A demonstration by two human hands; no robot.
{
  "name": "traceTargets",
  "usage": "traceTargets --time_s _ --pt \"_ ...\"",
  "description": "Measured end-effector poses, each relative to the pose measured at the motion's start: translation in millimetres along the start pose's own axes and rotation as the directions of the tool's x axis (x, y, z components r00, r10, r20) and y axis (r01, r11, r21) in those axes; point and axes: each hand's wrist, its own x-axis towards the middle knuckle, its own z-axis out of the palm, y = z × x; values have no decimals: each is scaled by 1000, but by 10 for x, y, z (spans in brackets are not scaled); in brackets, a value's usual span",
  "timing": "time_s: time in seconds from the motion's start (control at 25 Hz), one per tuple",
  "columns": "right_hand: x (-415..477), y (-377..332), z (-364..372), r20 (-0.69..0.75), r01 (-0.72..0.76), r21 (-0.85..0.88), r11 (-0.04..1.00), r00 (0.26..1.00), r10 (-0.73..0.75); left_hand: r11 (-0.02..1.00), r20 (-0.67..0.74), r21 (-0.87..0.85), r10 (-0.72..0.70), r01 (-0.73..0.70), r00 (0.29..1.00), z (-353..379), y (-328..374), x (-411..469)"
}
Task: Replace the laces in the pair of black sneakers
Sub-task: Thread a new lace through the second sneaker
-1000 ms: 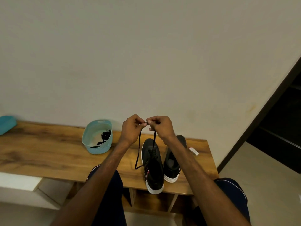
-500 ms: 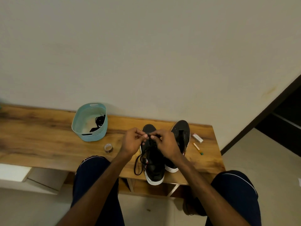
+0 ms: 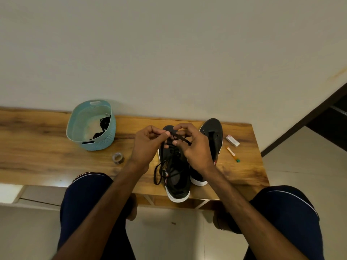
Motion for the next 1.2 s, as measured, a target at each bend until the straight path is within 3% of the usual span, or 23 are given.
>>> traceTargets --time_s 0.24,0.4,0.56,0.72,0.84,0.96,1.0,1.04,1.08,1.12,1.16,1.2 --pt "19 -7 36 -130 71 66 995 990 -62 999 50 -41 -18 20 999 -44 21 -32" --pt "40 46 56 -198 20 172 985 980 14 993 73 -93 -60 67 996 -24 28 -43" --pt "73 51 64 -271 -42 338 940 952 139 932 94 -309 -171 192 981 -51 10 16" --pt "206 98 -216 -373 -119 641 758 815 443 780 -56 -607 -236 154 970 -325 28 166" --pt "292 108 -526 -274 -58 879 473 750 602 661 -196 -750 -250 20 948 -608 88 308" --pt "296 89 -873 -227 107 971 213 688 689 544 -343 -830 -333 -118 879 -875 143 384" --pt "285 94 -1003 -261 146 965 219 651 713 586 -384 -802 -364 -112 849 -950 126 396" --pt "274 118 -1129 -331 153 941 302 609 721 692 -447 -716 -362 -85 818 -998 104 386" --pt "266 147 -1230 -430 120 885 450 581 691 844 -522 -535 -303 -29 797 -1020 73 369" --pt "270 182 -1291 -543 49 767 640 581 607 973 -580 -226 -169 42 797 -1023 14 352" --pt "273 207 -1291 -620 -43 569 821 633 463 979 -550 175 11 103 835 -997 -61 326" --pt "265 229 -1215 -605 -120 298 947 744 285 837 -393 536 132 111 910 -923 -141 283"
